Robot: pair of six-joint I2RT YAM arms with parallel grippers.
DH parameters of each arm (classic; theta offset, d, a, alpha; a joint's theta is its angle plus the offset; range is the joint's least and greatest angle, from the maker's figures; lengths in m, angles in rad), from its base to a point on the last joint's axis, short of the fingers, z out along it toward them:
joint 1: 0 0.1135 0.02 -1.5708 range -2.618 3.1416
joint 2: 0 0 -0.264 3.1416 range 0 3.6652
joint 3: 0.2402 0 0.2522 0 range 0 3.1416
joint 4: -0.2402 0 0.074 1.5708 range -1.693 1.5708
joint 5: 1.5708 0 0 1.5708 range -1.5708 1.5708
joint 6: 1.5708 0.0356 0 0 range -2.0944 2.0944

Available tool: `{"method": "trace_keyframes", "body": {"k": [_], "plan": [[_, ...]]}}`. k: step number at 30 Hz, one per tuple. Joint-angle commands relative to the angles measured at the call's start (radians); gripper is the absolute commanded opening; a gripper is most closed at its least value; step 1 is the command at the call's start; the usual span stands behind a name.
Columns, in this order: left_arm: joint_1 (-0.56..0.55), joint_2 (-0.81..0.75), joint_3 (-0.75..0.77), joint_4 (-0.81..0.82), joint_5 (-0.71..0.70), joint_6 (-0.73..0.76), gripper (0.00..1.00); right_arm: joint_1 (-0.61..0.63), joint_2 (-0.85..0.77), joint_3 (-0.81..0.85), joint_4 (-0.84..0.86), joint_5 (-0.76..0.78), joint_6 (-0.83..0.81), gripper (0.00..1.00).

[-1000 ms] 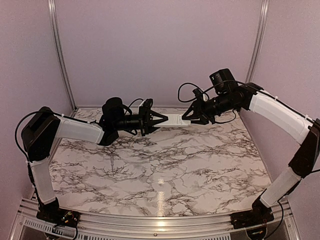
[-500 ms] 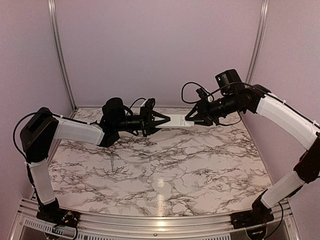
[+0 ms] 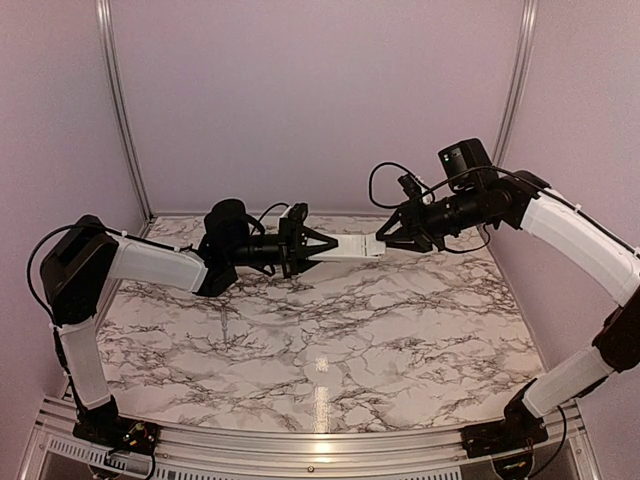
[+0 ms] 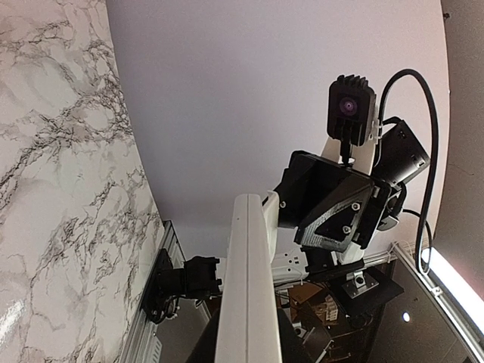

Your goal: Unload the batteries from the remote control

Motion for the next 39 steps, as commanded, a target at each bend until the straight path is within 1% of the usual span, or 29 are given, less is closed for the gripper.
{"method": "trace_keyframes", "body": {"k": [1, 12, 16, 24, 28, 33, 36, 39], "plan": [[0.003, -0.053, -0.020, 0.026, -0.011, -0.002, 0.00, -0.004, -0.024, -0.009, -0.010, 0.008, -0.015, 0.27], [0.003, -0.061, -0.030, 0.028, -0.014, -0.002, 0.00, -0.004, -0.032, -0.049, 0.044, -0.010, 0.011, 0.24], [0.003, -0.063, -0.033, 0.028, -0.016, 0.000, 0.00, -0.004, -0.027, -0.051, 0.077, -0.047, 0.019, 0.23], [0.003, -0.066, -0.039, 0.028, -0.022, 0.001, 0.00, -0.004, -0.029, -0.056, 0.073, -0.055, 0.009, 0.24], [0.003, -0.066, -0.039, 0.030, -0.023, 0.001, 0.00, -0.004, -0.031, -0.072, 0.069, -0.055, 0.007, 0.22], [0.003, -0.067, -0.042, 0.031, -0.025, 0.001, 0.00, -0.004, -0.036, -0.083, 0.072, -0.052, 0.006, 0.11], [0.003, -0.068, -0.044, 0.034, -0.026, 0.001, 0.00, -0.004, -0.038, -0.085, 0.075, -0.049, 0.008, 0.06], [0.003, -0.072, -0.049, 0.034, -0.028, 0.002, 0.00, -0.004, -0.040, -0.085, 0.076, -0.049, 0.012, 0.00]]}}
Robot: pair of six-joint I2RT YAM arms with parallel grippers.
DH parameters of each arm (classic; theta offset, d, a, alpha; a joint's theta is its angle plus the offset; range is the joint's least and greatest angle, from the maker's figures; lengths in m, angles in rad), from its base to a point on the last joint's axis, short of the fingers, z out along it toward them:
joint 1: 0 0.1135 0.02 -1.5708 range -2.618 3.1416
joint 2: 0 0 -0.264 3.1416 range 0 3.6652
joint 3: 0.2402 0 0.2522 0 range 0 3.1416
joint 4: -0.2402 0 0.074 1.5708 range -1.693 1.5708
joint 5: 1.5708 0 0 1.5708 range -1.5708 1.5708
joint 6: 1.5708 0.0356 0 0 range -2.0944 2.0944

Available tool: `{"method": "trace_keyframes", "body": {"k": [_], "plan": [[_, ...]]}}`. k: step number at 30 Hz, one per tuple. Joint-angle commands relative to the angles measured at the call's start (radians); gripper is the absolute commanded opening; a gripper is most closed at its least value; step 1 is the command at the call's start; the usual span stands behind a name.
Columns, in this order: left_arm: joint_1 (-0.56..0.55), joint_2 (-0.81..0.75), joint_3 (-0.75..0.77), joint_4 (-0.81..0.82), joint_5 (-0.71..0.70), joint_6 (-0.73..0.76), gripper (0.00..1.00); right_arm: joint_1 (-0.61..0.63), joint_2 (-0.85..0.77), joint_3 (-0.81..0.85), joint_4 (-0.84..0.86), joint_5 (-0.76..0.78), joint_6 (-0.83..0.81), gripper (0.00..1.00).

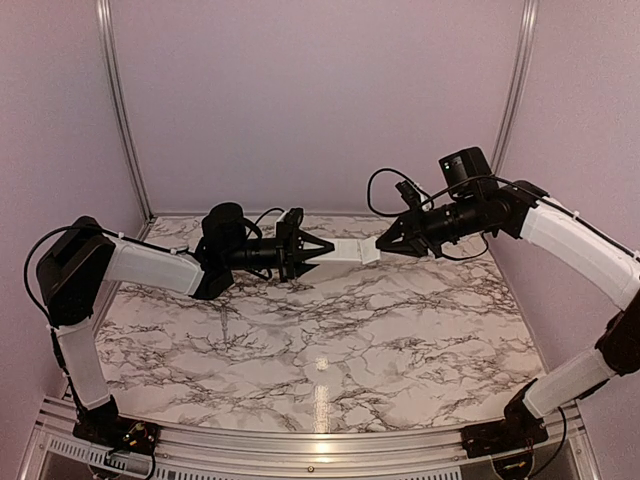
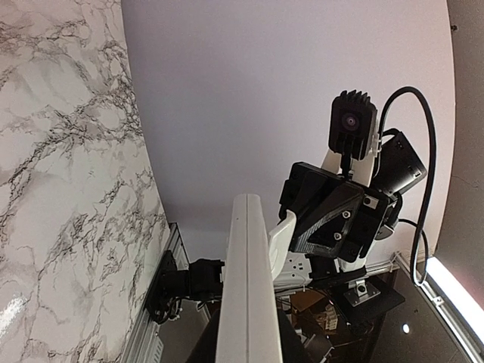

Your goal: Unload the batteries from the remote control

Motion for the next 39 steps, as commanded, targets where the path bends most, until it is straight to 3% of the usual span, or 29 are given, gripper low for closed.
{"method": "trace_keyframes", "body": {"k": [1, 26, 39], "plan": [[0.001, -0.052, -0.008, 0.051, -0.006, 0.008, 0.00, -0.003, -0.019, -0.002, 0.000, 0.012, -0.003, 0.00], [0.002, -0.081, -0.039, -0.002, -0.032, 0.041, 0.00, -0.002, -0.052, -0.027, 0.070, -0.019, 0.032, 0.00], [0.004, -0.126, -0.062, -0.177, -0.126, 0.159, 0.00, -0.002, -0.008, -0.095, 0.166, -0.037, 0.058, 0.00]]}}
